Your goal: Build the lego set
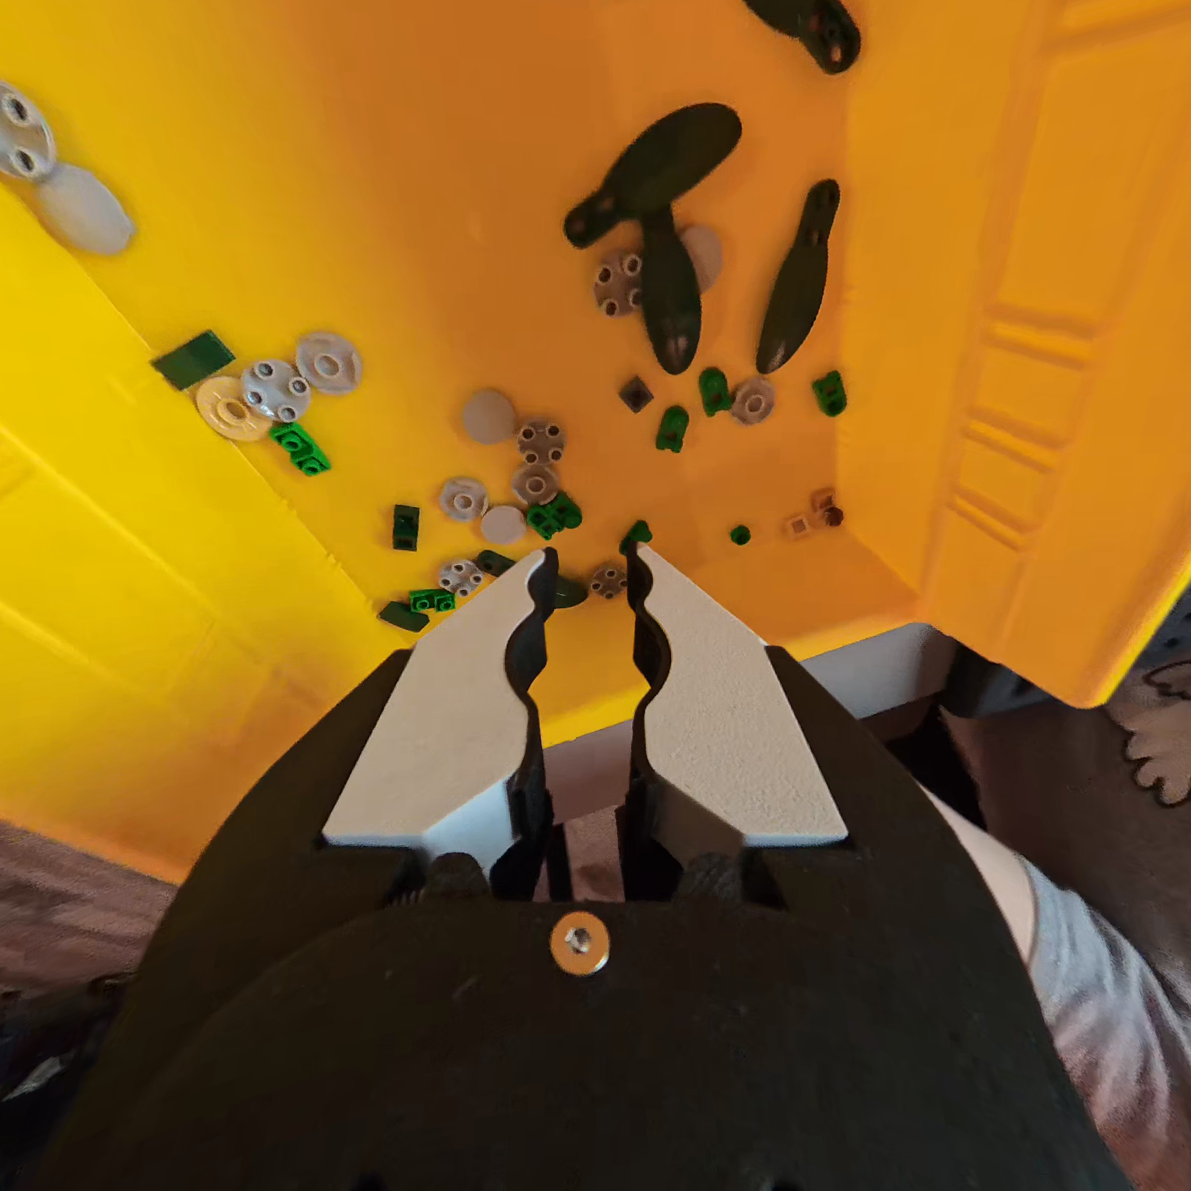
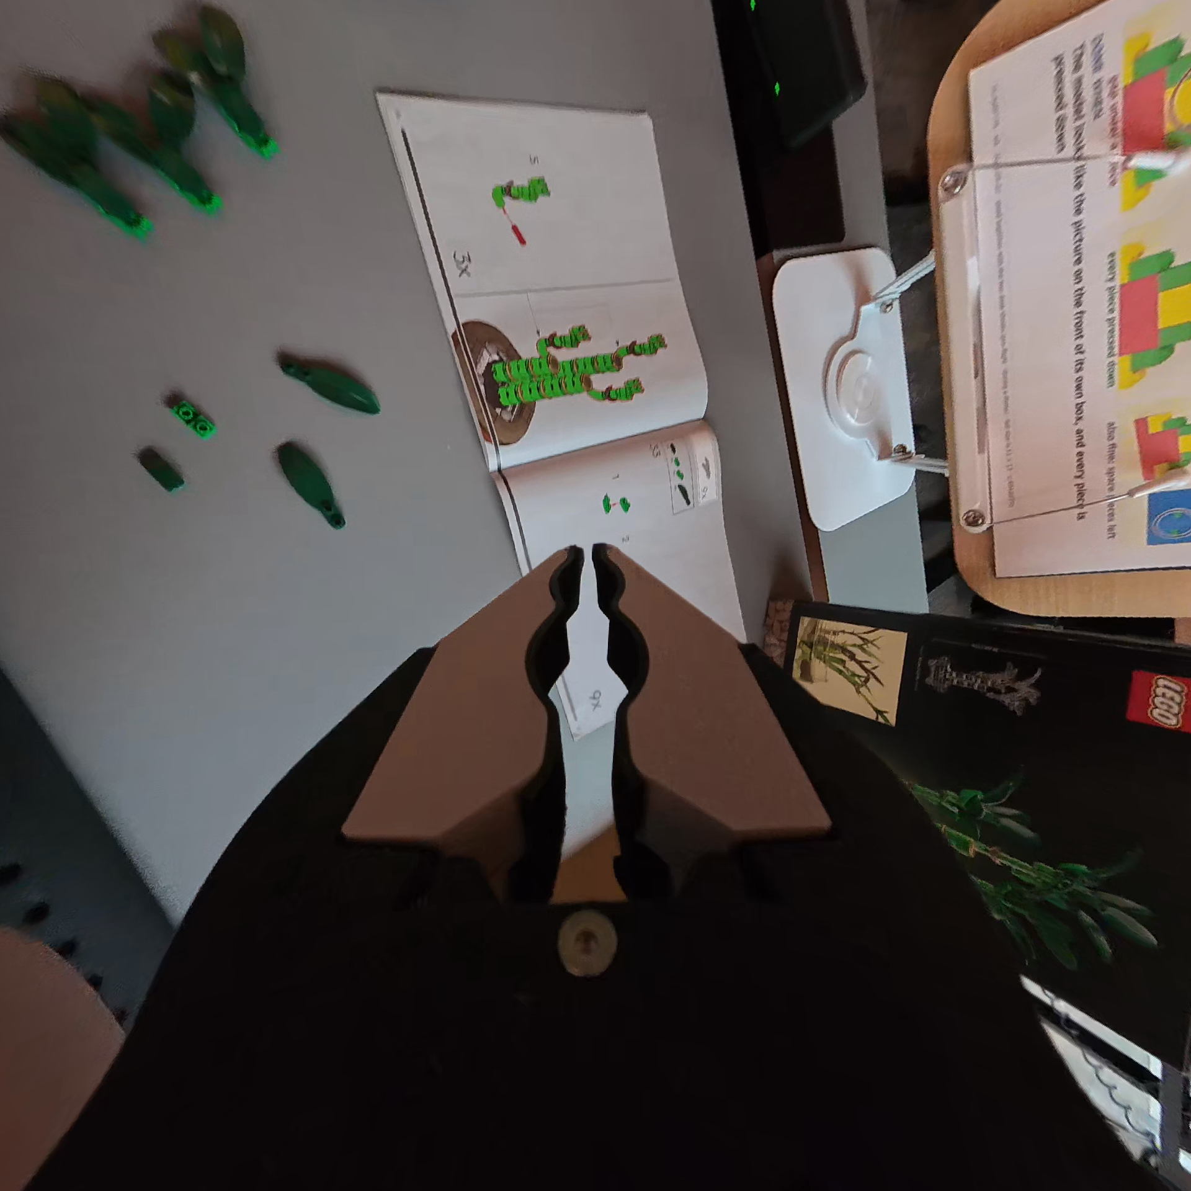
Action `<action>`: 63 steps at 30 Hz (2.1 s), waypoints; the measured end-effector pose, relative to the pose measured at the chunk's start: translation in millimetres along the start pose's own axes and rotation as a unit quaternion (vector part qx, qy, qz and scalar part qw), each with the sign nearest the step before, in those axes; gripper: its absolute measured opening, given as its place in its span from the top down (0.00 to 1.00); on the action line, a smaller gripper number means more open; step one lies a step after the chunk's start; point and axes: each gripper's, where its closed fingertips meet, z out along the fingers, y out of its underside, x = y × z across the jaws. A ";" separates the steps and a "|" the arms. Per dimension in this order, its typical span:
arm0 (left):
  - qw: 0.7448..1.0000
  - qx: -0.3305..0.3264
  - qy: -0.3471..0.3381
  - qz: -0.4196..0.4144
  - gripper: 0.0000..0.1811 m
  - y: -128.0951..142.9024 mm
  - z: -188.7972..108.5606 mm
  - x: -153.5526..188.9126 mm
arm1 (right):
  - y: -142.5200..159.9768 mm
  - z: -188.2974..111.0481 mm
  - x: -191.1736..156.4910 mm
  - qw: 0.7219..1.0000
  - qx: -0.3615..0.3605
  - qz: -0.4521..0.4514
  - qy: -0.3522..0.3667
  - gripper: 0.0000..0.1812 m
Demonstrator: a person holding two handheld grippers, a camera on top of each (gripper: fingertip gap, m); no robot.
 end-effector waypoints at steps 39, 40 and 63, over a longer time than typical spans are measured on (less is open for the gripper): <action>0.995 -0.056 0.019 -0.081 0.97 1.9 23.5 -13.8 | 19.1 27.9 -11.2 0.999 -0.043 -0.012 -0.025 0.98; 0.995 -0.057 0.018 -0.081 0.97 2.1 23.6 -14.4 | 19.7 28.0 -11.2 0.999 -0.044 -0.012 -0.026 0.98; 0.998 -0.043 0.015 -0.048 0.96 -2.0 17.5 -3.5 | 25.7 29.5 -12.3 0.998 -0.056 -0.008 -0.031 0.98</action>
